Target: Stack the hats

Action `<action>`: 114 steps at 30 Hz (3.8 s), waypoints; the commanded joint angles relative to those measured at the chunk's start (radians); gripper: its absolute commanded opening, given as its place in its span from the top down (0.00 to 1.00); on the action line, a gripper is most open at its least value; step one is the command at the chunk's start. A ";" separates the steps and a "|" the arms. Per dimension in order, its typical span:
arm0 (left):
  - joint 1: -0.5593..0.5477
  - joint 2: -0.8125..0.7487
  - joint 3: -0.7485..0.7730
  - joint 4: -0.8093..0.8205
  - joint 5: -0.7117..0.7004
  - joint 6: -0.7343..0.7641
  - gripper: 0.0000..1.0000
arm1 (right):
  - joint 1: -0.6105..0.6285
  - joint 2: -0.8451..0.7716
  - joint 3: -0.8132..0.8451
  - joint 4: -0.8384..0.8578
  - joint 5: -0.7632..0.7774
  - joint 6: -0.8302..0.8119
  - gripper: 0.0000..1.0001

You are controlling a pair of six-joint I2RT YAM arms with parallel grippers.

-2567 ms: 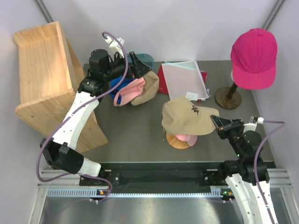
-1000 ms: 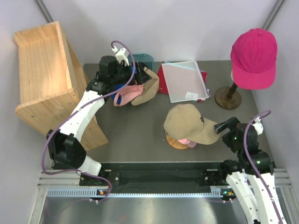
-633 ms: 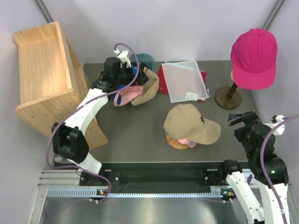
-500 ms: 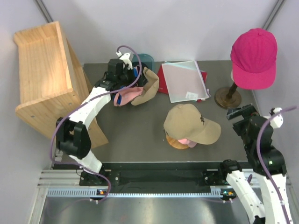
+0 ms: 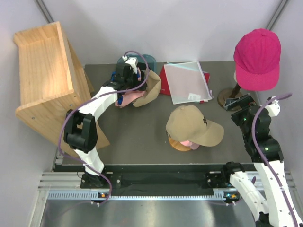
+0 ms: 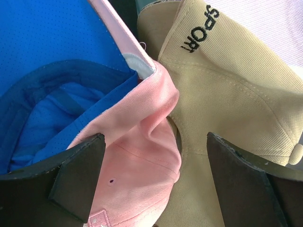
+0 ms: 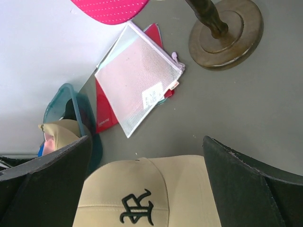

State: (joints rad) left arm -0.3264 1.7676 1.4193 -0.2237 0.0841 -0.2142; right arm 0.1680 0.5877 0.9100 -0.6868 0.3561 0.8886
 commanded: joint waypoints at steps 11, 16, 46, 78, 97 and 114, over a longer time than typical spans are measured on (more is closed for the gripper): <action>-0.003 -0.062 0.078 0.060 -0.009 0.114 0.03 | -0.025 0.067 0.046 0.112 -0.020 -0.056 0.00; -0.003 0.038 0.092 0.053 0.023 0.156 0.04 | -0.033 0.073 0.046 0.119 -0.035 -0.059 0.00; -0.003 -0.155 0.225 -0.003 0.068 0.022 1.00 | -0.041 0.204 0.115 0.263 -0.177 -0.209 0.00; 0.046 -0.030 0.431 0.168 0.282 -0.166 1.00 | -0.042 0.235 0.113 0.322 -0.276 -0.218 0.00; 0.047 -0.037 0.585 0.394 0.658 -0.445 1.00 | -0.056 0.262 0.153 0.484 -0.457 -0.186 0.00; -0.057 0.029 0.744 0.770 1.181 -1.116 1.00 | -0.058 0.468 0.283 1.144 -1.183 0.091 0.00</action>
State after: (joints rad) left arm -0.3126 1.7771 2.1067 0.4450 1.1400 -1.1896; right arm 0.1188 1.0679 1.1141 0.2863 -0.6590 0.9504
